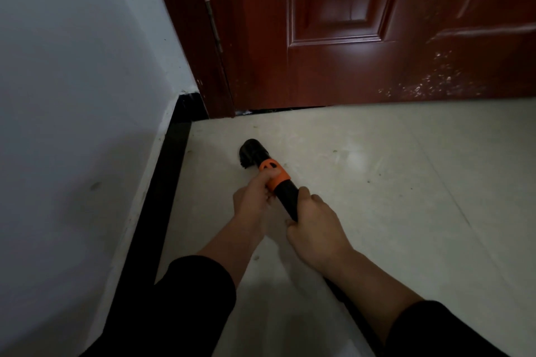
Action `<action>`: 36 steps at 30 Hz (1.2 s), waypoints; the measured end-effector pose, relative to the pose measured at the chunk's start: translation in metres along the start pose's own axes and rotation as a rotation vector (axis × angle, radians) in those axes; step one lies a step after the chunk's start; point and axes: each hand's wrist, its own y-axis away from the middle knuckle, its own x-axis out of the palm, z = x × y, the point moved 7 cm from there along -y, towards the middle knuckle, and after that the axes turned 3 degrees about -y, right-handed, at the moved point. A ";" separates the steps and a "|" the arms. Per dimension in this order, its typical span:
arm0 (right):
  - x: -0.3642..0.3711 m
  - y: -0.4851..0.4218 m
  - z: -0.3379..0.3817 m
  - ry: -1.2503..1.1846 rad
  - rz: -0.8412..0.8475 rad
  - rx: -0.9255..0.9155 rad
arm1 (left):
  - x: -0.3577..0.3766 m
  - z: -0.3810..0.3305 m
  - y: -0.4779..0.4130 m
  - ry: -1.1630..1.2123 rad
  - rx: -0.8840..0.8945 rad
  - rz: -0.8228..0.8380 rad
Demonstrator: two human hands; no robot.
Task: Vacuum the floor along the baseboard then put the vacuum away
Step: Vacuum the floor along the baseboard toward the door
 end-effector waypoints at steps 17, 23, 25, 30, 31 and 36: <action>-0.061 0.064 -0.053 0.143 0.004 0.100 | 0.067 0.048 0.061 0.025 -0.069 0.129; -0.076 0.074 -0.064 0.181 -0.002 0.124 | 0.085 0.055 0.070 0.040 -0.092 0.185; -0.082 0.076 -0.068 0.196 -0.004 0.129 | 0.089 0.058 0.073 0.030 -0.097 0.196; -0.093 0.083 -0.083 0.220 -0.007 0.148 | 0.103 0.067 0.080 0.003 -0.120 0.219; -0.095 0.084 -0.087 0.227 -0.008 0.152 | 0.106 0.069 0.081 0.000 -0.127 0.223; -0.105 0.089 -0.104 0.239 -0.026 0.175 | 0.121 0.078 0.089 -0.044 -0.146 0.247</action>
